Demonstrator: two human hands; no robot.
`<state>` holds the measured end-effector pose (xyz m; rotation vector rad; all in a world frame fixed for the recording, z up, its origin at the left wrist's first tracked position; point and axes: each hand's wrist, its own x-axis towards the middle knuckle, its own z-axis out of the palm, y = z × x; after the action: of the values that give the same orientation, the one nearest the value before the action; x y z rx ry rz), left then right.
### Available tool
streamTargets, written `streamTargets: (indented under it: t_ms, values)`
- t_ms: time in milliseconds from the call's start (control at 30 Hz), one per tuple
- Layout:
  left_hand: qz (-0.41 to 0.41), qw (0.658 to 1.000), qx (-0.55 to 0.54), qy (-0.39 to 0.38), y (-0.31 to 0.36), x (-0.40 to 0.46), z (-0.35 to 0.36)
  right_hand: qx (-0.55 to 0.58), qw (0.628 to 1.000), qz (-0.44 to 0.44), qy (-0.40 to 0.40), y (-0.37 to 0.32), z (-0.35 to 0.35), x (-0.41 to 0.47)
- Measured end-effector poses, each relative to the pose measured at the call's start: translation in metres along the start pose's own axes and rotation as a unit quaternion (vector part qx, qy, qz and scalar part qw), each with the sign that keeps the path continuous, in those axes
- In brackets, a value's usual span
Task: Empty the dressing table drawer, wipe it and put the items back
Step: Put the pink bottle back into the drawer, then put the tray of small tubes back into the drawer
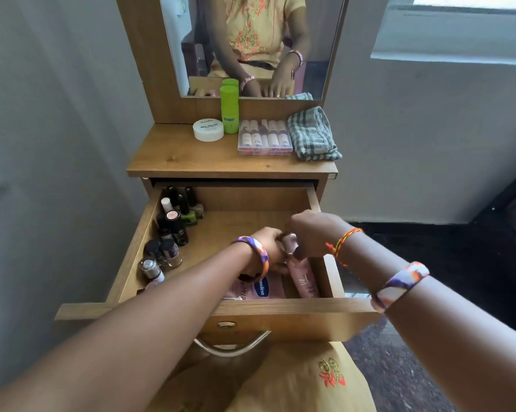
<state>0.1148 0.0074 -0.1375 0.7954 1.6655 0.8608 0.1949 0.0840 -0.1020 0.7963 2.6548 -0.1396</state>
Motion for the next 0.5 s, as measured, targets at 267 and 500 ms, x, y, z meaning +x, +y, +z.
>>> streamTargets:
  t_ms: [267, 500]
  values:
    - [0.018, 0.957, 0.281, 0.063, -0.001, 0.018, 0.008, -0.086, 0.996, 0.011, 0.038, -0.013, 0.001, -0.012]
    - [0.009, 0.94, 0.337, 0.054, -0.002, 0.021, 0.008, -0.108, 0.993, 0.014, 0.032, -0.018, 0.005, -0.006]
